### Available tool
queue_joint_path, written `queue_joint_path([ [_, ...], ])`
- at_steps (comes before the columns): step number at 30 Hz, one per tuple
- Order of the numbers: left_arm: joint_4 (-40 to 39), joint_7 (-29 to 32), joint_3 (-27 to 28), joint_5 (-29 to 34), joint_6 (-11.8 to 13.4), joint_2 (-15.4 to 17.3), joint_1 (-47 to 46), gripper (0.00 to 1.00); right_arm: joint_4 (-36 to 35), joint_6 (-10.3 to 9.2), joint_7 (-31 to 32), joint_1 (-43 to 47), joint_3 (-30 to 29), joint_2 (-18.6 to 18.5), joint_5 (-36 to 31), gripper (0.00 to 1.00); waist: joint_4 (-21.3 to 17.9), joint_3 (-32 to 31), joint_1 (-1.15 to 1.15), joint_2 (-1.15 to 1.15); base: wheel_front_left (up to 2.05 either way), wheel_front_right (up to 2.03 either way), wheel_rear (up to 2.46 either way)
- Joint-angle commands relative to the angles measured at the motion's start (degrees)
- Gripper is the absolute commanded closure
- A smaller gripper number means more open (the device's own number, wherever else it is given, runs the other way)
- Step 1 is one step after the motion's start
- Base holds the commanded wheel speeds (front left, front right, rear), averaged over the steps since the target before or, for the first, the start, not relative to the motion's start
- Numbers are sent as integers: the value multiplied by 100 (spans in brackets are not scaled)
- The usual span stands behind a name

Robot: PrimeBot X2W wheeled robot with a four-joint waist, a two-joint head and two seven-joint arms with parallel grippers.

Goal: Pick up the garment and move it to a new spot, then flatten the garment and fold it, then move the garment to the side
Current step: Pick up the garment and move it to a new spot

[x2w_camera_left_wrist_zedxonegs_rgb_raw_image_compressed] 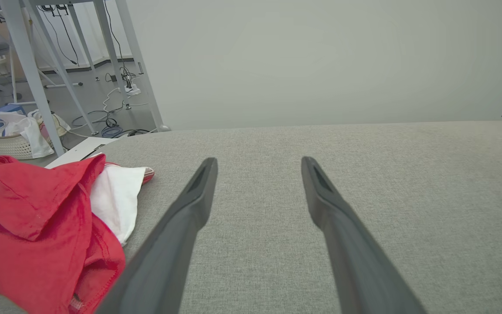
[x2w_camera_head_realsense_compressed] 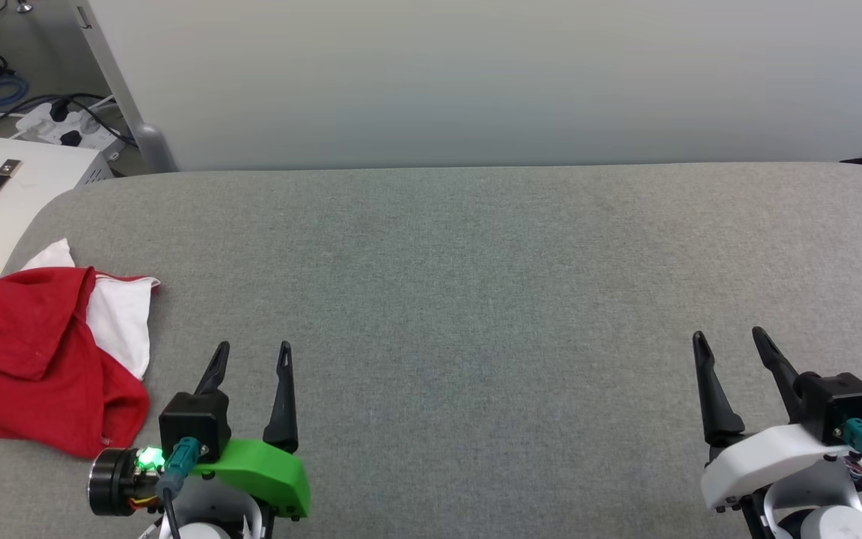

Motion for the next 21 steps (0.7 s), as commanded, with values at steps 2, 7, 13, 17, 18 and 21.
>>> queue_joint_path([
  [2, 40, -83, -3, -29, -37, 20, -139, 0, -63, 14, -36, -138, 3, -12, 45, 0, 49, 13, 0, 0, 0, 0, 0],
  [7, 76, -144, 22, -62, -43, 22, -179, 0, -153, 16, -8, -157, 59, -14, 35, 0, 192, 28, 0, 0, 0, 0, 0],
  [13, 88, -215, 102, -106, -43, 25, -210, 0, -238, 18, 27, -219, 196, -15, 20, 0, 426, 63, 0, 0, 0, 0, 0],
  [17, 90, -262, 163, -118, -42, 26, -210, 0, -259, 19, 44, -272, 308, -18, 5, 0, 613, 83, 0, 0, 0, 0, 0],
  [18, 91, -272, 178, -125, -42, 27, -203, 0, -258, 19, 47, -285, 342, -23, 5, 0, 654, 84, 0, 0, 0, 0, 0],
  [21, 108, -309, 232, -151, -57, 28, -200, 0, -249, 21, 47, -331, 444, -54, 13, 0, 823, 91, 0, 0, 0, 0, 0],
])
